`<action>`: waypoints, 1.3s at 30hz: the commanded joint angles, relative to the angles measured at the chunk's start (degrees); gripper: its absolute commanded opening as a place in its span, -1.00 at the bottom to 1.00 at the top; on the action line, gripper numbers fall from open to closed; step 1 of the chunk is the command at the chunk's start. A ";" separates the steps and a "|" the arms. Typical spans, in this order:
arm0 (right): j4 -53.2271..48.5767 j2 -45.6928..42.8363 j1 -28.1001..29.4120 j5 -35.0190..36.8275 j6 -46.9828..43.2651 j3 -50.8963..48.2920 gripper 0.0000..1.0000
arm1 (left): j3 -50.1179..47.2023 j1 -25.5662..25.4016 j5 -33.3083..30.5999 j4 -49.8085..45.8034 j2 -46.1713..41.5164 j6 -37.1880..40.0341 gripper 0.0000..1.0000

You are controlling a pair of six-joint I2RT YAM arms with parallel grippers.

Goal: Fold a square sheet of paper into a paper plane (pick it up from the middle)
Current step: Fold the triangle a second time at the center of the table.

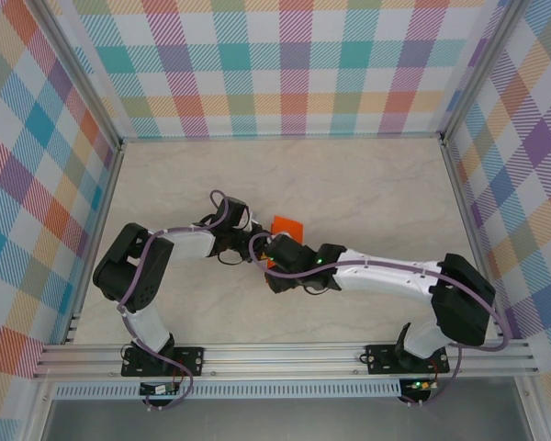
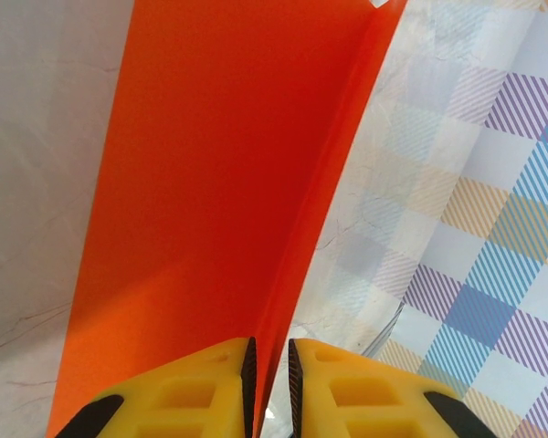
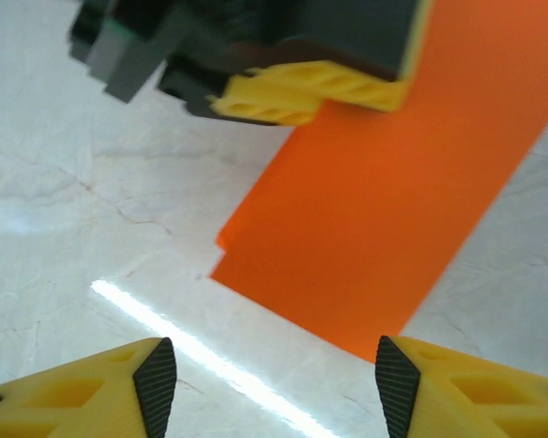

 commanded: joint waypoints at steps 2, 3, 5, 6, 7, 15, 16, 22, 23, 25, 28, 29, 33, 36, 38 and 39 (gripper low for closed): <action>-1.74 4.91 2.50 4.76 -0.42 3.91 0.19 | 1.53 -0.16 0.29 -1.39 0.84 0.58 -0.63; -2.19 6.12 3.00 5.89 -0.26 4.61 0.19 | 1.44 -0.16 0.41 -1.38 0.83 0.61 -0.62; -3.64 8.62 4.10 8.93 0.18 6.29 0.16 | 1.42 -0.16 0.42 -1.55 0.71 0.62 -0.63; -4.35 9.60 4.51 10.38 0.66 6.97 0.15 | 1.38 -0.16 0.36 -1.56 0.63 0.60 -0.63; -4.70 10.27 4.84 11.44 1.07 7.32 0.14 | 1.32 -0.16 0.31 -1.56 0.56 0.60 -0.63; -4.03 13.28 5.18 13.36 1.72 8.08 0.06 | 1.25 -0.24 0.37 -1.45 0.62 0.60 -0.63; -3.88 13.30 5.21 13.36 1.72 8.17 0.03 | 1.17 -0.24 0.50 -1.36 0.73 0.60 -0.63; -3.96 12.01 5.32 13.95 1.69 7.53 -0.24 | 1.37 -0.25 0.49 -1.52 0.55 0.69 -0.63; -3.93 11.57 5.29 14.03 1.72 7.19 -0.30 | 1.35 -0.25 0.46 -1.56 0.52 0.69 -0.63; -4.00 10.85 5.35 14.42 2.08 6.53 -0.43 | 1.56 -0.22 0.51 -1.64 0.48 0.69 -0.63; -3.58 9.44 5.24 14.58 2.20 5.39 -0.60 | 1.58 -0.22 0.42 -1.73 0.33 0.60 -0.63; -3.41 9.00 5.25 14.57 2.22 5.06 -0.66 | 1.67 -0.25 0.46 -1.71 0.24 0.60 -0.63; -4.16 8.56 5.17 14.61 1.71 5.05 -0.73 | 1.79 -0.25 0.26 -2.35 0.06 0.92 -0.58; -3.06 7.52 4.33 12.60 1.17 4.20 -0.86 | 1.67 -0.25 -1.40 -3.88 -1.18 1.36 -0.49; -1.23 6.21 2.74 8.50 0.49 2.88 -0.94 | 1.62 -0.25 -5.20 -8.12 -3.41 2.54 -0.32; -0.23 5.53 1.86 6.45 0.32 2.05 -0.96 | 1.63 -0.18 -7.28 -10.18 -4.68 3.23 -0.28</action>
